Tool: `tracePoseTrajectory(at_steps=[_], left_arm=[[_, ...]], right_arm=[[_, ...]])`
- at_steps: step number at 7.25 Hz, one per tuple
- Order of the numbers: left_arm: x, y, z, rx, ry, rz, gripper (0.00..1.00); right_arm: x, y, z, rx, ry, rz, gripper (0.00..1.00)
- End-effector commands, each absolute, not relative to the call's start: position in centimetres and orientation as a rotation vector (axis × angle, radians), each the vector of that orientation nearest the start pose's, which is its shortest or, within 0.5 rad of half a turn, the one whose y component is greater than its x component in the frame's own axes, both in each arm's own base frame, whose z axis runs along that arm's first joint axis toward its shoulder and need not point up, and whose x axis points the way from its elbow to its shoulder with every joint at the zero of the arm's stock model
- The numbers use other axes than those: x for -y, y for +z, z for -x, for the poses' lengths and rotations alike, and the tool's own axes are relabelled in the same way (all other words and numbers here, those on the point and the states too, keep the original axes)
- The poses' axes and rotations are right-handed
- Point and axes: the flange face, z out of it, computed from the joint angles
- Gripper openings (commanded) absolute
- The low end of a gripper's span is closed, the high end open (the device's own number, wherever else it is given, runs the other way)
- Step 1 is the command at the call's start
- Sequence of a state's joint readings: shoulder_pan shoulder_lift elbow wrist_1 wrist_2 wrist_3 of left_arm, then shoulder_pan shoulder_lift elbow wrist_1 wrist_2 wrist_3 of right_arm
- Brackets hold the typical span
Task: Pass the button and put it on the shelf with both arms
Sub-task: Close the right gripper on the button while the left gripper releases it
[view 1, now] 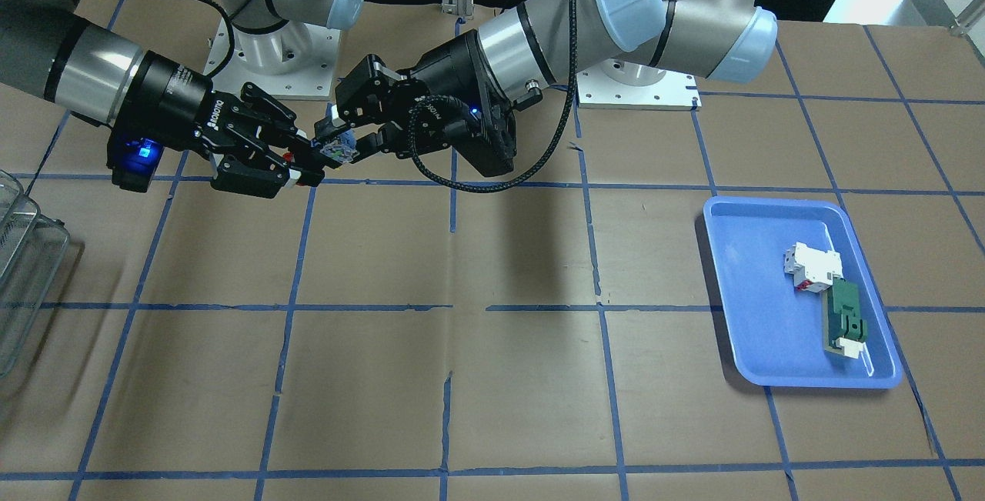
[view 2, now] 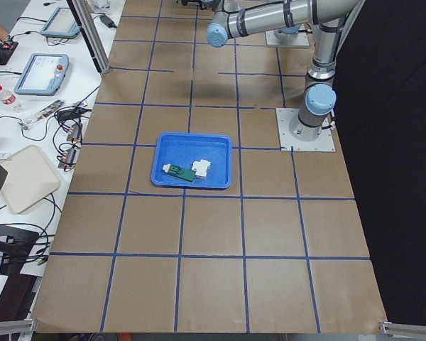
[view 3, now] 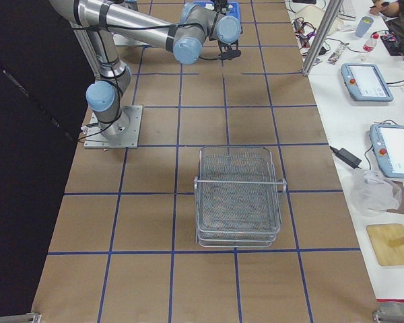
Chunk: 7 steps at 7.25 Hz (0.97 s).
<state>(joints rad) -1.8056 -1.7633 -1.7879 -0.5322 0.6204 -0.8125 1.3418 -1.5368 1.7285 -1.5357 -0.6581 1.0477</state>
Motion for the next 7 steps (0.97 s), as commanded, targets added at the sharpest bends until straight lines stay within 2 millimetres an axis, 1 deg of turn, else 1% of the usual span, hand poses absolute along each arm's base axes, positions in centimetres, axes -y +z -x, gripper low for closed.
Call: tracePoseTrajectory(at_steps=[1,2,3,4,5,6,7], left_arm=[[49.5,44.1,33.1,2.044,0.075,-0.255,1.00],[50.1,44.7,32.5,2.063,0.115,-0.272,1.00],[51.9,46.2,30.6,2.084,0.162,-0.335,1.00],[53.2,47.5,29.6,2.102,0.128,-0.387,1.00],[54.3,48.5,28.6,2.149,0.096,-0.454,1.00],[55.4,49.6,27.8,2.246,0.132,-0.520,1.00],[55.6,49.6,27.4,2.303,0.121,-0.539,1.00]], right_arm=[[52.2,43.5,-9.2,-1.776,0.668,-1.474,0.00],[52.7,43.5,-8.5,-1.804,0.607,-1.461,0.00],[53.1,43.2,-6.4,-1.903,0.488,-1.486,0.00],[53.0,43.3,-5.0,-2.002,0.411,-1.425,0.00],[53.2,43.3,-2.3,-2.189,0.287,-1.322,0.00],[52.9,43.5,1.4,-2.332,0.216,-1.223,0.00],[52.5,44.5,4.6,-2.468,0.168,-1.111,0.00]])
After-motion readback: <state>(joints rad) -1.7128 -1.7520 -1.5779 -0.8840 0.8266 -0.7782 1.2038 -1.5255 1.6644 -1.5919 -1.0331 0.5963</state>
